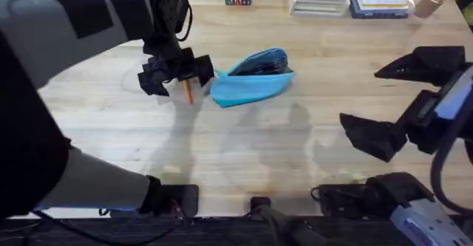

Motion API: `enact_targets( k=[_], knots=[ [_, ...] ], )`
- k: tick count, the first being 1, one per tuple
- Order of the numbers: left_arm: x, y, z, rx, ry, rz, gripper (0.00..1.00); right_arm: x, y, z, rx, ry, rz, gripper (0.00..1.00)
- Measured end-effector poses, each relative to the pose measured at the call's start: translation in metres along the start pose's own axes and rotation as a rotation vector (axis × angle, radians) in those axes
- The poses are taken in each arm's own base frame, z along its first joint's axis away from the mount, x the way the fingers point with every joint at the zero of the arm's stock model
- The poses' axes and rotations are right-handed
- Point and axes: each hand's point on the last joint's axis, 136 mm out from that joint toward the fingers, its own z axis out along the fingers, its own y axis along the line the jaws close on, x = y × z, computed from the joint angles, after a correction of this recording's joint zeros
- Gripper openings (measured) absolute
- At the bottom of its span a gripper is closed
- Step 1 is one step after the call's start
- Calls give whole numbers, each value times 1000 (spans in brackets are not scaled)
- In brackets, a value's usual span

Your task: Unzip the bag, pick up the pens from the table one at a time and place them inside, then zip the bag closed.

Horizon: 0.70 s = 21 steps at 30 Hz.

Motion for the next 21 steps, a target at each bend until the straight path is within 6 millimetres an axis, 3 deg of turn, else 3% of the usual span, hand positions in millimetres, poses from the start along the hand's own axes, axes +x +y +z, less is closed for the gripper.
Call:
enact_targets(
  k=[21],
  knots=[
    [-11,-5,5,10,-35,-2,973,0,0,0,0,0,0,997]
  ],
)
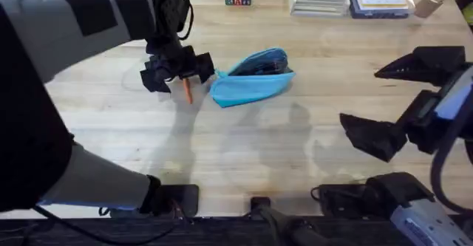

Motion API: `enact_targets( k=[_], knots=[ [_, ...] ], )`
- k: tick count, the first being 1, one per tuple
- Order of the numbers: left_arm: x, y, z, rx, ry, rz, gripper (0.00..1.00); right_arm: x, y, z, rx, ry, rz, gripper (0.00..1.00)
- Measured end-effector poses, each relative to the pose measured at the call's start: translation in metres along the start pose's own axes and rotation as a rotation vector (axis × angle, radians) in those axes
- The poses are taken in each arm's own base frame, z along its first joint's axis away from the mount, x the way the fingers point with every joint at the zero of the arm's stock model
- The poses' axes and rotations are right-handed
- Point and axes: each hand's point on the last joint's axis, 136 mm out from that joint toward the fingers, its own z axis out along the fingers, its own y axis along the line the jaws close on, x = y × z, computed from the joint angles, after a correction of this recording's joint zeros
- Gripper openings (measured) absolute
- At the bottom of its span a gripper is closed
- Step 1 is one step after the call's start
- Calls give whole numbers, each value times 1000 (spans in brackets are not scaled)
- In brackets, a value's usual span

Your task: Unzip the bag, pick up the pens from the table one at a time and place them inside, then zip the bag closed.

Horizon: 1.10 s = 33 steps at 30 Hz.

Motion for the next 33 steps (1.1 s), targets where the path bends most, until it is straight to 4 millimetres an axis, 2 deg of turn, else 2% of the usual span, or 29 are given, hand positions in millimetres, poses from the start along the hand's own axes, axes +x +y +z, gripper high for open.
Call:
enact_targets(
  k=[7,13,15,17,21,23,24,33],
  knots=[
    [0,3,7,-25,9,1,932,0,0,0,0,0,0,997],
    [0,0,8,-15,11,4,814,0,0,0,0,0,0,998],
    [-1,-1,9,-14,9,3,721,0,0,0,0,0,0,997],
    [-1,-1,9,-15,9,5,512,0,0,0,0,0,0,996],
    [-1,0,8,-20,6,4,298,0,0,0,0,0,0,995],
    [-1,2,9,-31,5,8,87,0,0,0,0,0,0,996],
    [-1,3,9,-33,4,7,57,0,0,0,0,0,0,996],
    [-5,5,8,-49,-13,8,47,0,0,0,0,0,0,997]
  ],
)
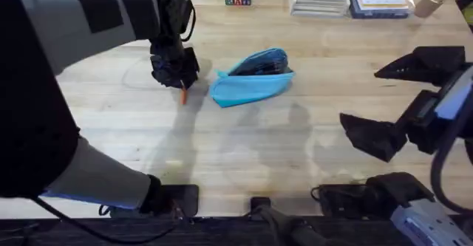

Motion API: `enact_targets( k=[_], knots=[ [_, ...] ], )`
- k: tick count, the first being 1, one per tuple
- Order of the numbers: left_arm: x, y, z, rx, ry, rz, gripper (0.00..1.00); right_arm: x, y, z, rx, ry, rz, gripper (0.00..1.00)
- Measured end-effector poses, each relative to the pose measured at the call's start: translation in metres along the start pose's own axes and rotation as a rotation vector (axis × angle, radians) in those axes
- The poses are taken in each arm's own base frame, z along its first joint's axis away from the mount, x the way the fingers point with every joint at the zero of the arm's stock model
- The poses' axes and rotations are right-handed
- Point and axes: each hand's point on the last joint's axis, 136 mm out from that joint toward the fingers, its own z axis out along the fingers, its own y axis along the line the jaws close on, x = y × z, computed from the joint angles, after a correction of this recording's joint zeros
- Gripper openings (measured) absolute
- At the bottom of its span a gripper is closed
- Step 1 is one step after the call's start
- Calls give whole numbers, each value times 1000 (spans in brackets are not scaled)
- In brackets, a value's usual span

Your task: Unzip the bag, pick up the pens from the table one at a time and place them inside, then zip the bag closed.

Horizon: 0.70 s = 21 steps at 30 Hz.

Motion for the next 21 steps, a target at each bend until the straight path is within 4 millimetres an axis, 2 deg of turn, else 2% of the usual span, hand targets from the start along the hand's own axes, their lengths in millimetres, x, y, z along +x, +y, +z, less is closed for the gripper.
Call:
enact_targets(
  k=[6,8,11,16,21],
  knots=[
    [-4,1,-2,-7,-20,-1,45,0,0,0,0,0,0,997],
    [-7,2,-9,-2,-44,0,45,0,0,0,0,0,0,997],
    [-14,2,-29,26,-109,6,45,0,0,0,0,0,0,996],
    [-25,4,-78,86,-258,49,45,0,0,0,0,0,0,996],
    [-27,8,-113,121,-359,120,45,0,0,0,0,0,0,996]
  ],
)
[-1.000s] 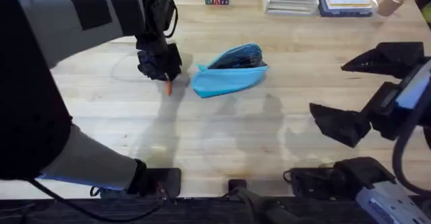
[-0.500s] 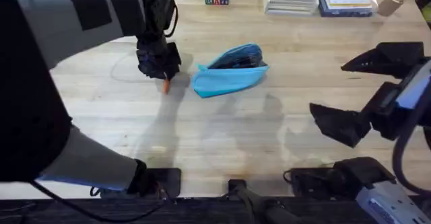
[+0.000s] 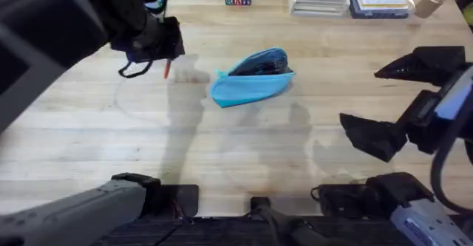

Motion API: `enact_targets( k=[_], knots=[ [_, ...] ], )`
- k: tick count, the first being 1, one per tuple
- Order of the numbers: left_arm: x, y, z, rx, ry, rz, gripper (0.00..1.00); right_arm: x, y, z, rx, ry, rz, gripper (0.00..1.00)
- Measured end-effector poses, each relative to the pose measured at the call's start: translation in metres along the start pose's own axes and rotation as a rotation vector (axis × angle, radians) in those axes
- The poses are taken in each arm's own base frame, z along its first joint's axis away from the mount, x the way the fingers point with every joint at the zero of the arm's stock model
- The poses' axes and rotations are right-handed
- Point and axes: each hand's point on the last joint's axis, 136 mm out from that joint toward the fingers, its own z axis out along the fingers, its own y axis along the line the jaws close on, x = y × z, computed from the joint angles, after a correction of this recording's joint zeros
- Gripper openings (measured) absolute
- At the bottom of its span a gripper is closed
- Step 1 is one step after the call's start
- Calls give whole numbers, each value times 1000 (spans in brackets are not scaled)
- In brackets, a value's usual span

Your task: Unzip the bag, pick up the pens from the table one at a time and place them inside, then zip the bag closed.

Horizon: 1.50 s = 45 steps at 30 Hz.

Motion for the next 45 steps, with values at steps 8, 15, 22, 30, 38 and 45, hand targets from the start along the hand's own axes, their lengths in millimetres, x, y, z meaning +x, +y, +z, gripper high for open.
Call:
enact_targets(
  k=[8,15,22,30,38,45],
  knots=[
    [-13,-21,-55,185,-153,155,42,0,0,0,0,0,0,997],
    [-7,-64,-74,446,-172,319,43,0,0,0,0,0,0,997],
    [-7,-98,-92,601,-238,460,43,0,0,0,0,0,0,997],
    [-4,-140,-115,713,-341,612,42,0,0,0,0,0,0,997],
    [4,-157,-125,755,-373,690,42,0,0,0,0,0,0,996],
    [13,-169,-114,767,-338,736,43,0,0,0,0,0,0,996]
  ],
)
